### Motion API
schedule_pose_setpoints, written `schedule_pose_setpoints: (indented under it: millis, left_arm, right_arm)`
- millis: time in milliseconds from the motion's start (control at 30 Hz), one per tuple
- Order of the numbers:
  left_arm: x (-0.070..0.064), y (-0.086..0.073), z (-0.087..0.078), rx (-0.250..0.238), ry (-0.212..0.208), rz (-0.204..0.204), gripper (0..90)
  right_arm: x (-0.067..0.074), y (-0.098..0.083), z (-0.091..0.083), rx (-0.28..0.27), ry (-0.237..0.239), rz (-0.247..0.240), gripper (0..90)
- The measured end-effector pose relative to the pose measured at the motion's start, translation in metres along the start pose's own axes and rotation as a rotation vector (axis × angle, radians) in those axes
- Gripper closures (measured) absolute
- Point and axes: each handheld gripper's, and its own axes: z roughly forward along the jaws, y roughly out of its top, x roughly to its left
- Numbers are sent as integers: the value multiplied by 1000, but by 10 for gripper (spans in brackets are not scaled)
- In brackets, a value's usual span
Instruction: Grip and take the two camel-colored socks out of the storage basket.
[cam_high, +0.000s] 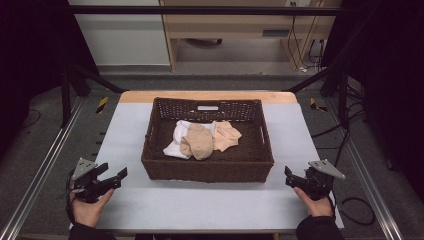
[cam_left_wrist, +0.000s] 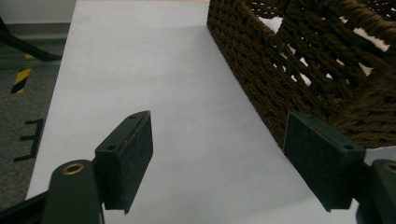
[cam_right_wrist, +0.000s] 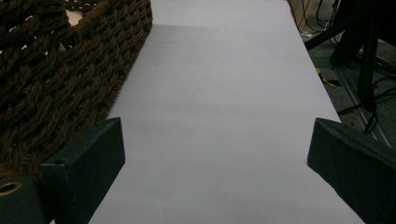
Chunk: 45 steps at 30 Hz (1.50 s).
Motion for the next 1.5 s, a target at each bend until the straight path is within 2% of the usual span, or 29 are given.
schedule_pose_setpoints:
  millis: [300,567,867,1000,1233,1500]
  left_arm:
    - [-5,9,-9,-39,1,-1,292]
    - [-11,19,-19,-91,-10,-10,322]
    - [-14,39,-23,-133,-20,-17,328]
    - [-20,52,-22,-153,-24,-5,326]
    - [-36,79,-15,-189,-61,-8,319]
    - [-54,102,-4,-195,-78,13,323]
  right_arm:
    - [2,1,-1,-22,-20,-26,46]
    - [4,1,-3,-38,-38,-21,46]
    - [4,1,-4,-43,-48,-37,45]
    - [3,1,-4,-50,-57,-37,44]
    - [2,2,-5,-52,-57,-27,45]
    - [1,1,-3,-46,-62,-33,44]
